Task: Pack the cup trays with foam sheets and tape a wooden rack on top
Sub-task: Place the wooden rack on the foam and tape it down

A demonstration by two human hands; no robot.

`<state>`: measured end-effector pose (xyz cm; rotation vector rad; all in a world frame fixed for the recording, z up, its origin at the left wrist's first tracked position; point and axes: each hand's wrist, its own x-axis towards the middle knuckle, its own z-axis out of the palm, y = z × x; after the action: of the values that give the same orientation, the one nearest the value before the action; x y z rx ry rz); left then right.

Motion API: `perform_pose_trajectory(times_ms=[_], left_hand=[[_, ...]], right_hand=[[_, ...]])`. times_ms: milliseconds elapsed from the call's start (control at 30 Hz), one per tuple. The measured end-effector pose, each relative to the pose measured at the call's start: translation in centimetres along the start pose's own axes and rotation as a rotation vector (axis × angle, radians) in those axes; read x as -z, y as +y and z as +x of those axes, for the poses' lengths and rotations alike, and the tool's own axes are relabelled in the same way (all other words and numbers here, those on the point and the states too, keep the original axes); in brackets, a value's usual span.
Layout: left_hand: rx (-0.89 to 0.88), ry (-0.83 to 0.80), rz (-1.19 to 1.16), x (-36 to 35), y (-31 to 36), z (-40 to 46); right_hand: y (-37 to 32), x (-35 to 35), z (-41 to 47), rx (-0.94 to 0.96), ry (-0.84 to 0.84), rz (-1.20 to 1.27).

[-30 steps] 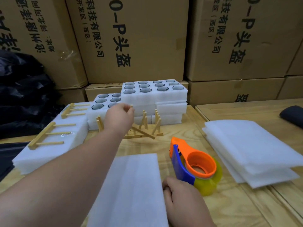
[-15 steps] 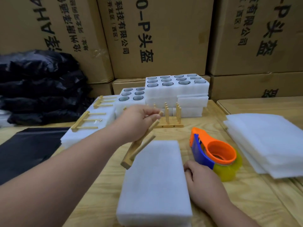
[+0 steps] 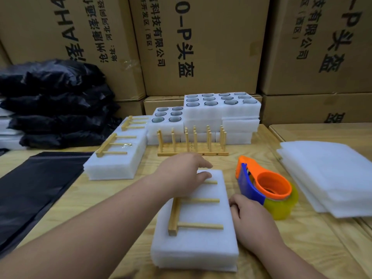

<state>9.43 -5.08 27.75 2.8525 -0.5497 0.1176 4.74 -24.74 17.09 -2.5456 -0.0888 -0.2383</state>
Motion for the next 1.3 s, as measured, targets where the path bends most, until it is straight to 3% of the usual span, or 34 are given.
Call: perform_pose_trajectory(times_ms=[100, 300, 733, 1300], left_hand=[[0.007, 0.040, -0.062, 0.6, -0.5, -1.0], [-0.061, -0.101, 0.028, 0.6, -1.1, -4.4], [-0.098, -0.026, 0.179, 0.3, 0.0, -4.3], [-0.071, 0.096, 0.129, -0.5, -0.7, -5.1]], right_hand=[[0.0, 0.0, 0.0, -0.002, 0.001, 0.004], [0.0, 0.0, 0.1, 0.003, -0.010, 0.007], [-0.2, 0.2, 0.0, -0.011, -0.020, 0.010], [0.0, 0.0, 0.0, -0.008, -0.011, 0.002]])
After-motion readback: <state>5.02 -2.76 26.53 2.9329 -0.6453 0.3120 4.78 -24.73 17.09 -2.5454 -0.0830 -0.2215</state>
